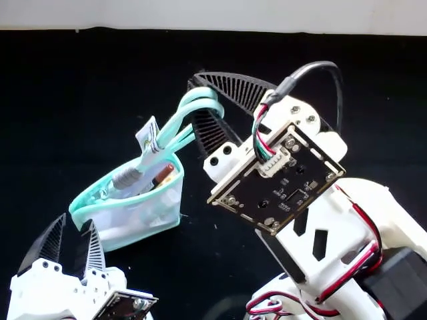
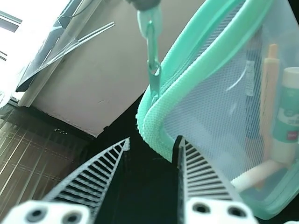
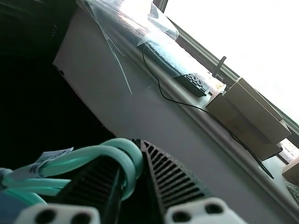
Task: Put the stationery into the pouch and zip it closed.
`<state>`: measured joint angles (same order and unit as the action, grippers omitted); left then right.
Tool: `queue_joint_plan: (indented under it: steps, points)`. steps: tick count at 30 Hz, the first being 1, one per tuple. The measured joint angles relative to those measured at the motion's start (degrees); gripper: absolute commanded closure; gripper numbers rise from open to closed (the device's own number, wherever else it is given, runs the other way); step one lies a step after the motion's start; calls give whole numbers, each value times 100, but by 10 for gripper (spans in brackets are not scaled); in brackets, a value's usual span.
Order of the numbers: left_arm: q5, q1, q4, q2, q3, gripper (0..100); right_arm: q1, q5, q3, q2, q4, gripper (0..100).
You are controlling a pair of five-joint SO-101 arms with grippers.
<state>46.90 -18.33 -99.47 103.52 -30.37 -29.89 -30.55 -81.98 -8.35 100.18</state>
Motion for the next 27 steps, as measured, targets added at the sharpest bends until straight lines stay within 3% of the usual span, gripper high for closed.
queue_joint_plan:
  steps: [9,13,19,27]
  points:
    - [-387,0,607,0,246,836,0,0,343,0,-1468,991]
    - [-396,0,721,0,484,989,0,-9,730,9,-2207,991]
    - [-396,88,1257,9,791,992,-281,-9,1345,9,-3270,991]
    - [-396,255,1046,9,571,992,-580,-9,1855,18,-3965,991]
